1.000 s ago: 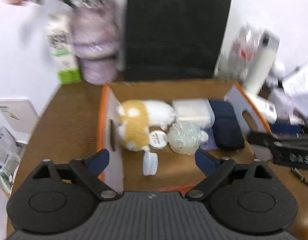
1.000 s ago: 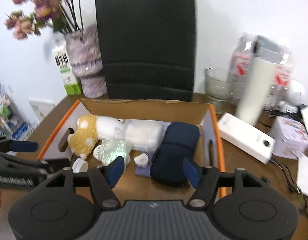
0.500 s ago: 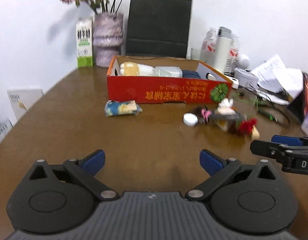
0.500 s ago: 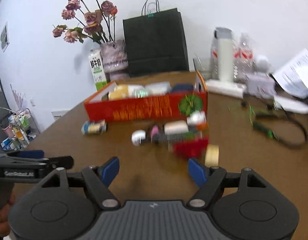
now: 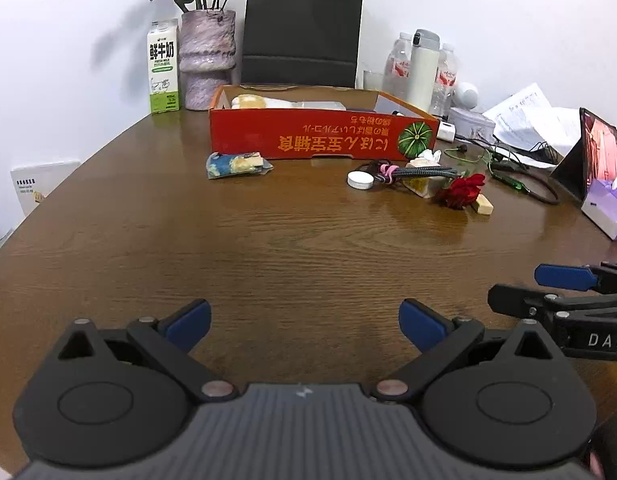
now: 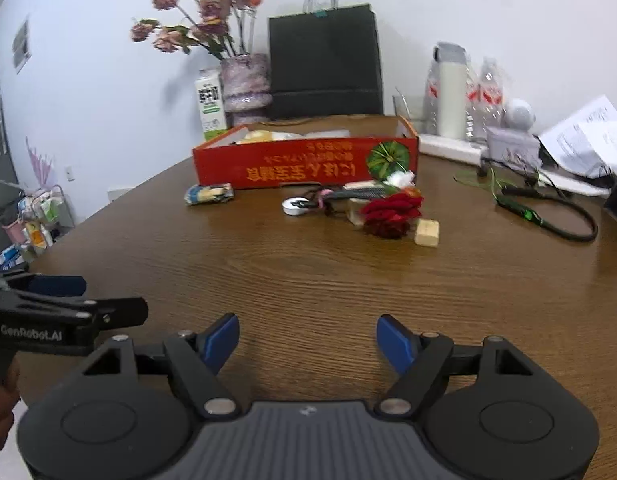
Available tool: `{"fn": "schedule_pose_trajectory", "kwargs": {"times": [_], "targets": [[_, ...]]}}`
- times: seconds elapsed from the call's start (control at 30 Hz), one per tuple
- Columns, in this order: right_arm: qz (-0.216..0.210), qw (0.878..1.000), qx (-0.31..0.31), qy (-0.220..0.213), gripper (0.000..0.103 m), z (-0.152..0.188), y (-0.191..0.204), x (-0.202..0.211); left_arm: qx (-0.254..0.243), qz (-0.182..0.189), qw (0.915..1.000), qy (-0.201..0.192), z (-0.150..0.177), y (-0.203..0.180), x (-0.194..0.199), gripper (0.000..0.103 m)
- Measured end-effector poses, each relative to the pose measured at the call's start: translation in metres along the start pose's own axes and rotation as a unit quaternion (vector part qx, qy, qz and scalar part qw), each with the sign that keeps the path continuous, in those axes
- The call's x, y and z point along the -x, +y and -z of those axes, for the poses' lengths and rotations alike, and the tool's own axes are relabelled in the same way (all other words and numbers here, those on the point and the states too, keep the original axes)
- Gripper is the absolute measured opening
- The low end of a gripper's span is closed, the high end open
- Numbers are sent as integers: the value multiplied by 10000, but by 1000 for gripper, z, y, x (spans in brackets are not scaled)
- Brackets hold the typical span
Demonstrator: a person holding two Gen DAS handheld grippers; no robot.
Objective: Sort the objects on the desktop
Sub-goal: 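Grasp the black coiled cable with the left gripper while the right gripper grasps the red flower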
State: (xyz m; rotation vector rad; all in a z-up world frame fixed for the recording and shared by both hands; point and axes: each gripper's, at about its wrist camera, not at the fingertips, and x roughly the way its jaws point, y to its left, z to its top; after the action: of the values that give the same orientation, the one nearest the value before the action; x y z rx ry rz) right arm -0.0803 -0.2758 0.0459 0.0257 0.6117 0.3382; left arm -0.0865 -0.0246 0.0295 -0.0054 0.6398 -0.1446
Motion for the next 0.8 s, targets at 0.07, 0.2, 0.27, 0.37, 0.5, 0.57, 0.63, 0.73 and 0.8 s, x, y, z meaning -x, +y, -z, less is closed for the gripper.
{"fn": "schedule_pose_trajectory", "kwargs": {"times": [0.07,0.2,0.27,0.37,0.5,0.57,0.63,0.73,0.8], "targets": [[50,10000,-69,-5,75,-3,-11,-2,86,-29,10000,4,-3,0,-7,96],[320,9992,-249,-40,74,-23,-36,-18,-75,254,9991,-321,-28,-9,-27,79],[498,9987,-25,-46,74,-35,-42,-32,-687,399,9948,-637,-45,-26,-41,75],[607,9972,438,-86,73,-59,-50,-57,-1790,566,9779,-917,-67,-52,-71,67],[573,9967,577,20,70,-84,-62,-91,-2800,1045,9509,-801,-84,-81,-121,60],[439,9978,490,58,70,-91,-68,-99,-3329,1115,9325,-845,-84,-93,-138,56],[275,9988,401,85,70,-93,-72,-104,-3634,1225,9194,-873,-85,-98,-148,52],[87,9992,332,194,70,-91,-76,-110,-3881,1434,9061,-884,-88,-98,-161,38],[13,9991,333,275,70,-90,-77,-115,-4116,1435,8950,-943,-86,-98,-164,30]]}}
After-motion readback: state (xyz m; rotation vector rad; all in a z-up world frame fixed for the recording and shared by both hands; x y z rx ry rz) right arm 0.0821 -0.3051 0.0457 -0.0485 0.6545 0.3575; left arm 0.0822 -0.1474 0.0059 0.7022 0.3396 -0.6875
